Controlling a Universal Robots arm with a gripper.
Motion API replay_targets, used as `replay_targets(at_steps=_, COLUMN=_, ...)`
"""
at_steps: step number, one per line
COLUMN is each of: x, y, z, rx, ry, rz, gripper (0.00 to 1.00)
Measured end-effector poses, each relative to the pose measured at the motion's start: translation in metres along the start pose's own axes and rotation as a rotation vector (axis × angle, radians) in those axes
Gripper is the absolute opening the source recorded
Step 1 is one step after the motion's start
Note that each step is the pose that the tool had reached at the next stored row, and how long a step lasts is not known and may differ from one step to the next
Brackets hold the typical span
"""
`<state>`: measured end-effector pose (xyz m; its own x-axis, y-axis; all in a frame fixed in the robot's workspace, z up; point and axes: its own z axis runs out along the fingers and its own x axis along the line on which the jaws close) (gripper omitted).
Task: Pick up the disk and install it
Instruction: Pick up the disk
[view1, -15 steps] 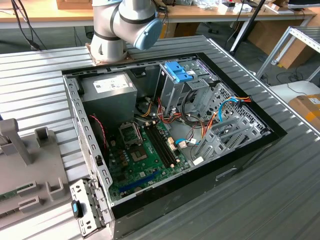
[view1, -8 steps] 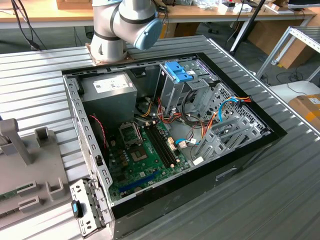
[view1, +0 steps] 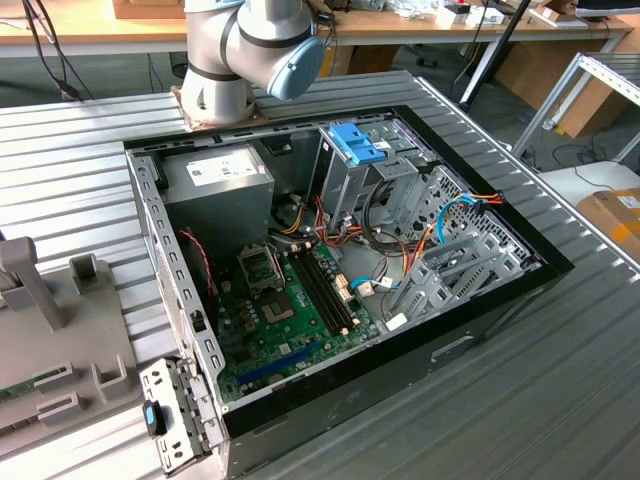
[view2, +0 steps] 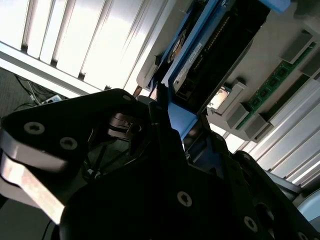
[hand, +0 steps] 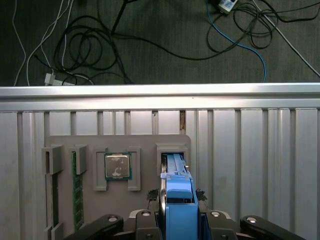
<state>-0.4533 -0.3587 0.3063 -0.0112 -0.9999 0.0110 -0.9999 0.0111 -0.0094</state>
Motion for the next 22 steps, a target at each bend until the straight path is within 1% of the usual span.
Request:
replay_targets(at_steps=5, x=0.0, y=-0.0001, z=-0.0031, rx=0.0003, ry=-0.0001, rz=0.0, gripper=0.37)
replay_targets(at_steps=10, x=0.0, y=-0.0001, z=-0.0035, rx=0.0001, ry=0.0, rz=0.0, gripper=0.37)
replay_targets(at_steps=12, x=0.0001, y=-0.0001, z=-0.0051, rx=-0.0003, ry=0.0002, rz=0.0, gripper=0.37)
replay_targets(at_steps=13, x=0.0001, y=-0.0001, z=-0.0083, rx=0.0, ry=0.0, rz=0.0, gripper=0.37)
replay_targets(at_steps=14, x=0.0001, y=-0.0002, z=-0.0098, rx=0.0003, ry=-0.0001, rz=0.0, gripper=0.37)
replay_targets(at_steps=18, x=0.0001, y=-0.0002, z=-0.0101, rx=0.0001, ry=0.0, rz=0.0, gripper=0.37)
replay_targets(at_steps=22, x=0.0001, y=-0.0002, z=-0.0121, rx=0.0002, ry=-0.0001, rz=0.0, gripper=0.37)
